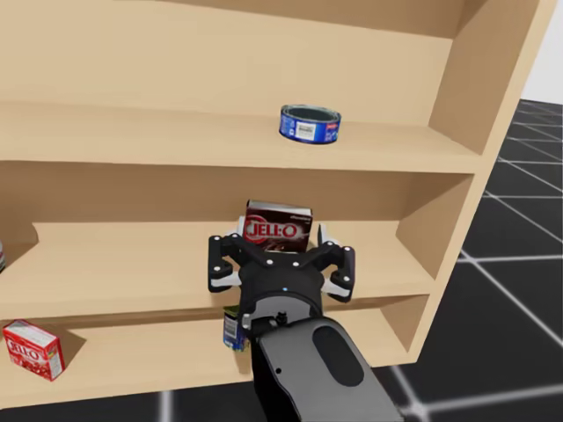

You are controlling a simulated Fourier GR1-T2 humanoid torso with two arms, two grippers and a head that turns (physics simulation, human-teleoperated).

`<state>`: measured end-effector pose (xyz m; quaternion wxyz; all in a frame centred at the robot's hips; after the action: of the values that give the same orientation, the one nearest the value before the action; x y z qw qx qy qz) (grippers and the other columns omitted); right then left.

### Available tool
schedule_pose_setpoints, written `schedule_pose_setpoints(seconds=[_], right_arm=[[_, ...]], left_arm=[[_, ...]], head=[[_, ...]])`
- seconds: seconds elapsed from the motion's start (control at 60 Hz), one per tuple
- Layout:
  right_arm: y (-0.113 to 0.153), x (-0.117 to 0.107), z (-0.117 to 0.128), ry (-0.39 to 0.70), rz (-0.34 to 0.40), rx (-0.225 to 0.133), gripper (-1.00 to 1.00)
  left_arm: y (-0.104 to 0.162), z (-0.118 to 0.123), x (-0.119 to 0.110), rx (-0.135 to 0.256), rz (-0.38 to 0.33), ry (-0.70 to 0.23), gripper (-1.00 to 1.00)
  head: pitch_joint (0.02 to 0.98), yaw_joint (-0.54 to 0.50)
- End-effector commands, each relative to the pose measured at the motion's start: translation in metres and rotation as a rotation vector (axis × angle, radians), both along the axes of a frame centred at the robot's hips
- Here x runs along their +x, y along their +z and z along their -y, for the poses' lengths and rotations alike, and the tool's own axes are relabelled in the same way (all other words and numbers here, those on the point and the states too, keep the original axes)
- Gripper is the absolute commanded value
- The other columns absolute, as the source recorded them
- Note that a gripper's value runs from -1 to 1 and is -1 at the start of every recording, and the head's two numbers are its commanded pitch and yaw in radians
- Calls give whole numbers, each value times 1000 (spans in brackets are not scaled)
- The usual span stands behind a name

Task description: Look through the shelves, find the pudding box, and take it.

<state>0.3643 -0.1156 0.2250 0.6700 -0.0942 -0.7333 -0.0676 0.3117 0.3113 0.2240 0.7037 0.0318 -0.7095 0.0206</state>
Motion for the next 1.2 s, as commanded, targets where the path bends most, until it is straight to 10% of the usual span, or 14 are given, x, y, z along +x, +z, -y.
schedule_pose_setpoints(seconds=[0.017, 0.583, 0.633, 0.65, 0.7, 1.2], right_arm=[[-4, 17, 1, -16, -29, 5, -1000], [-13, 50, 5, 33, -81, 40, -1000], [-14, 51, 6, 55, -83, 48, -622], [-15, 51, 7, 50, -77, 47, 416], [-15, 51, 8, 50, -77, 48, 906], [23, -15, 23, 74, 43, 4, 931]], left_arm=[[0, -1, 1, 6, 4, 3, -1000], [-1, 2, 5, 22, 6, -16, -1000], [-2, 2, 5, 23, 5, -17, -1000], [-2, 2, 5, 23, 5, -17, -1000], [-2, 2, 5, 24, 6, -18, -1000], [-2, 4, 5, 26, 6, -16, -1000]], head=[[499, -264], [498, -262], [497, -262], [496, -263], [495, -264], [493, -266]])
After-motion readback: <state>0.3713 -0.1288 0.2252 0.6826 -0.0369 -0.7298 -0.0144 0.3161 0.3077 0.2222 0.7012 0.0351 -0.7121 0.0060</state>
